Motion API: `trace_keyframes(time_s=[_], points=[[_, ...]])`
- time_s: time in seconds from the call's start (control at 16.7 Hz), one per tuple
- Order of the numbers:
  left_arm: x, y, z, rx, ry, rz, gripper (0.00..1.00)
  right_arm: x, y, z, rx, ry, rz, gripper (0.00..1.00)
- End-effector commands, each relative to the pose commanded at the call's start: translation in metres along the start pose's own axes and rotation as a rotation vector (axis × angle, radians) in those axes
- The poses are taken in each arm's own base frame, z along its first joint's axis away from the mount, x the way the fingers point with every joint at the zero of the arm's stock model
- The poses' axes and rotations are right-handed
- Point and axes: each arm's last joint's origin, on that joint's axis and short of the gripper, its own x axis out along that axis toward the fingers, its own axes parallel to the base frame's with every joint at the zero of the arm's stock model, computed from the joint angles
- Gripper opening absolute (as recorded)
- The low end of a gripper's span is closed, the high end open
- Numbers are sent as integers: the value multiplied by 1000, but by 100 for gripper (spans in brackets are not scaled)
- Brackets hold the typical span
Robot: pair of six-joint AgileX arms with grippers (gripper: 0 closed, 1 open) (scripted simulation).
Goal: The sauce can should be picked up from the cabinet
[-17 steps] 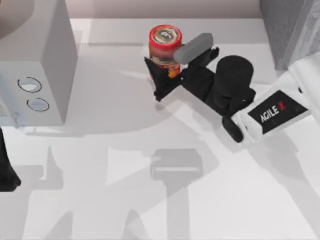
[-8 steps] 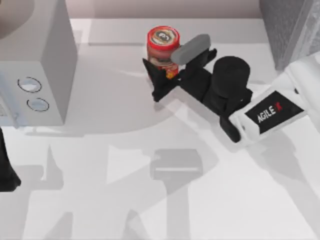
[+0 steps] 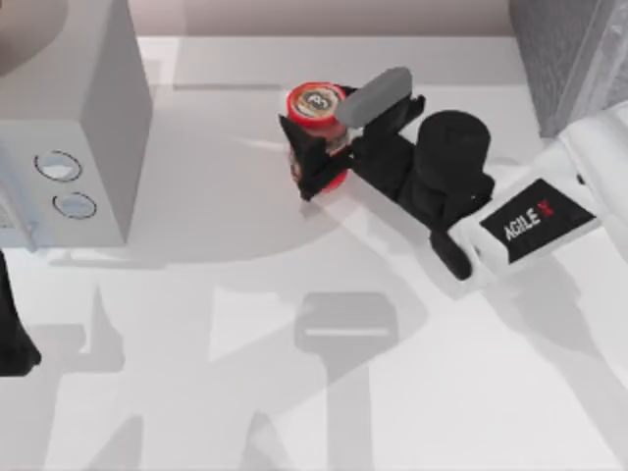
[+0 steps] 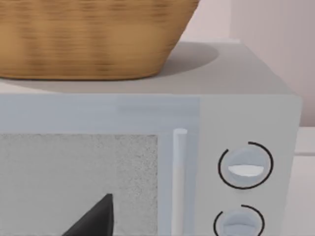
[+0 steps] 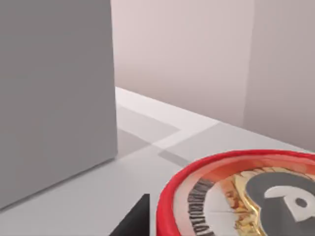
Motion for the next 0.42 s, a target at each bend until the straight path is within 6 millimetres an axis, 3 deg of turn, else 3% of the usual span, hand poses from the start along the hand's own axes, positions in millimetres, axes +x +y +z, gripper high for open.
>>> trace_keyframes(time_s=[0.12,0.42], points=[[0,0,0,0,0,0,100,0,0,0,0,0,0,100],[0,0,0,0,0,0,100,0,0,0,0,0,0,100]])
